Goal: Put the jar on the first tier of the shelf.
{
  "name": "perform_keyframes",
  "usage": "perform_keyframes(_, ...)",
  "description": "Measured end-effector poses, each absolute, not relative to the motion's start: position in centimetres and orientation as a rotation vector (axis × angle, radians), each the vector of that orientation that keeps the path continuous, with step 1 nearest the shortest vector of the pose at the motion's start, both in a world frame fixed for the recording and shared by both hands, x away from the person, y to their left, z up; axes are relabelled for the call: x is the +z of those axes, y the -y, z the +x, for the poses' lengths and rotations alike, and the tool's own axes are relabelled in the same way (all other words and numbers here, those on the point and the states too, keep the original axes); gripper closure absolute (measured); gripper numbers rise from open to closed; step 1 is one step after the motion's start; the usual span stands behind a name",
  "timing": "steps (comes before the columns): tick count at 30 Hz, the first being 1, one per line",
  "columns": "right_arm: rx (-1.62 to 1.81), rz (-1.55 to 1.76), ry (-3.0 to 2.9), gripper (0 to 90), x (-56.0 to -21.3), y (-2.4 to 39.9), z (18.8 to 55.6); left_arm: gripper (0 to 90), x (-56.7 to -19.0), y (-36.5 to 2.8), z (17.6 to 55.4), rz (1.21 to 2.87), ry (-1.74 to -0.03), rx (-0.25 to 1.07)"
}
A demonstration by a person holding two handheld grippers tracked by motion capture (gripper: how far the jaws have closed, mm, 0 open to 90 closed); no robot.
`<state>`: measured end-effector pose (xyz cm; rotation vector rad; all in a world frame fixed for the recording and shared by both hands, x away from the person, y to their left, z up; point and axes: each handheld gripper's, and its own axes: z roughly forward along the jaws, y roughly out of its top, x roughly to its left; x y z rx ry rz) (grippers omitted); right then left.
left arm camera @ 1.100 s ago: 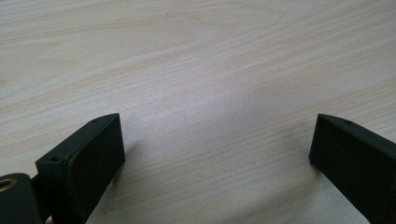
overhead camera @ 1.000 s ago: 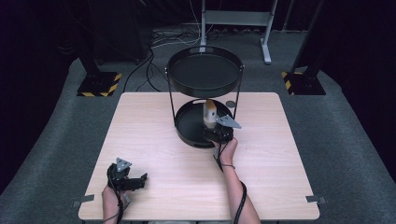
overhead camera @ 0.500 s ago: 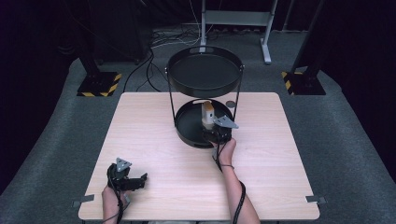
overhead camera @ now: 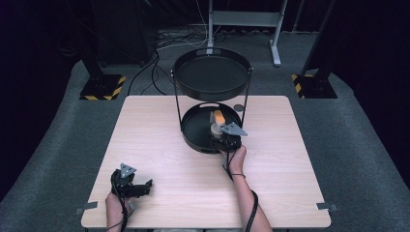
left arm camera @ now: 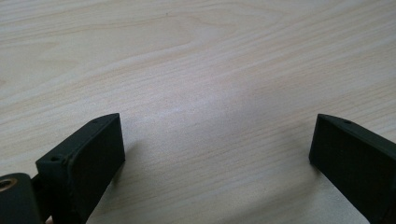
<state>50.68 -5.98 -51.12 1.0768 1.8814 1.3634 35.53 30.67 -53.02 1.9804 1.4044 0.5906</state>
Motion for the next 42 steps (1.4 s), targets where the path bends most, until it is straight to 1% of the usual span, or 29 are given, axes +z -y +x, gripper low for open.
perform_keyframes(28,1.321,1.084,-1.946,27.5,-50.5,6.0,51.1,2.8,-53.0,-30.7,35.5,1.981,-1.404,0.592)
perform_keyframes(30,1.324,1.088,-1.960,24.9,-50.3,6.1,51.1,2.8,-53.0,-30.7,35.5,1.980,-1.404,0.591)
perform_keyframes(35,1.322,1.117,-1.997,9.8,-49.6,6.5,51.1,2.8,-53.0,-30.7,35.5,1.980,-1.404,0.590)
perform_keyframes(40,1.299,1.119,-2.009,3.3,-48.8,7.2,50.4,2.8,-53.0,-30.7,35.5,1.980,-1.404,0.590)
perform_keyframes(42,1.290,1.115,-2.024,2.4,-48.5,7.6,49.9,2.8,-53.0,-30.7,35.5,1.980,-1.404,0.590)
